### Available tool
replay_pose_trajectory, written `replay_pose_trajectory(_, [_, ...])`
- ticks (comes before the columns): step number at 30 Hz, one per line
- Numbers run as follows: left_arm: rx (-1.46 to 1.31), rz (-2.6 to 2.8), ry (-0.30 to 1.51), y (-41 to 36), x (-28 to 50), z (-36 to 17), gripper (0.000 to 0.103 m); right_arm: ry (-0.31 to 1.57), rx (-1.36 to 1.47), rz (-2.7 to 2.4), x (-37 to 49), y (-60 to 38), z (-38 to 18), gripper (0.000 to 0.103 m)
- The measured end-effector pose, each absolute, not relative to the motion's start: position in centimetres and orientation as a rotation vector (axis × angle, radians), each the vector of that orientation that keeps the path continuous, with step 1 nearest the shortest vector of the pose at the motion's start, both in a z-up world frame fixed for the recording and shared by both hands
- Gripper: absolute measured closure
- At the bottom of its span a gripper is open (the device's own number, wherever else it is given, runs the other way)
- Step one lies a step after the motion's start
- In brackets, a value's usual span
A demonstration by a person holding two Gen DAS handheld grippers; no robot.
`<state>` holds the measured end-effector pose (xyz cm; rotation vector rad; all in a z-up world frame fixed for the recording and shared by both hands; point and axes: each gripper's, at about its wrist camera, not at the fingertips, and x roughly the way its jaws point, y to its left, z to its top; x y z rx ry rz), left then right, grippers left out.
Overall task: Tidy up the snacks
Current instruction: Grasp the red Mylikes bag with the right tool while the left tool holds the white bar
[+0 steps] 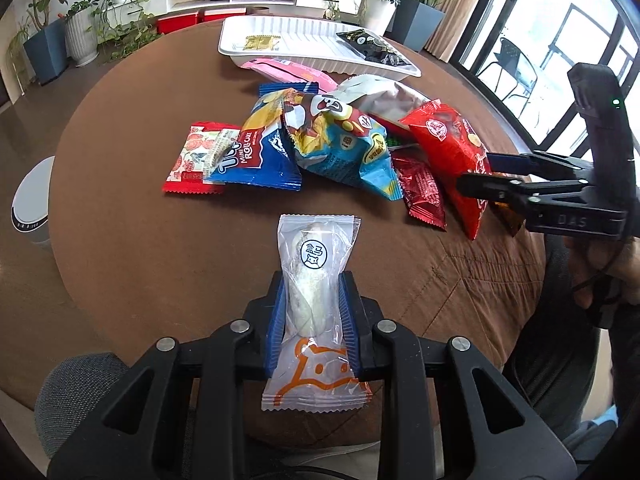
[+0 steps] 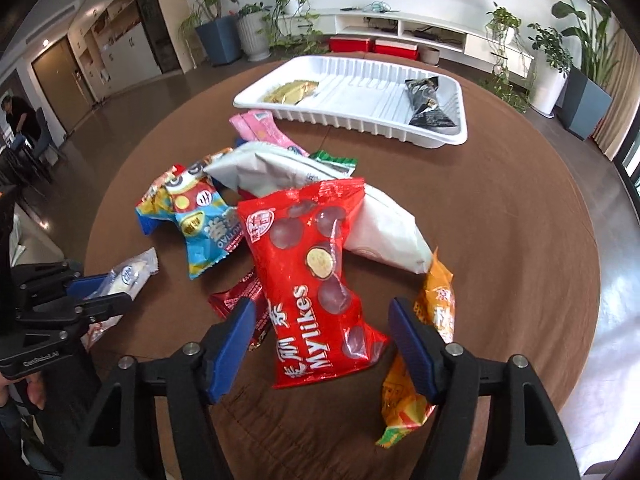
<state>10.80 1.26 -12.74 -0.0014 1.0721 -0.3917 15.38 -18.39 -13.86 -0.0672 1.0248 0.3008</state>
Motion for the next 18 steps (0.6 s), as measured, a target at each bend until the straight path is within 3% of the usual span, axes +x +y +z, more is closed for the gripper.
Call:
replay_pose_trajectory(3, [-0.009,-0.395,1.071,1.3,10.8,-12.8,0.079,1.054,-0.076,0.308,15.9,-18.3,-14.6,0.046])
replay_pose_trajectory(13, [-0.028,-0.411,1.075,1.1,10.7,-12.9,0.08,1.049,0.013,0.343,16.1,-19.2,-14.9,0.066])
replay_pose_trajectory(18, [-0.044,-0.422,1.069,1.3,10.7,-12.7,0.08,1.05,0.078,0.373,15.8,-19.5,-14.8,0.067])
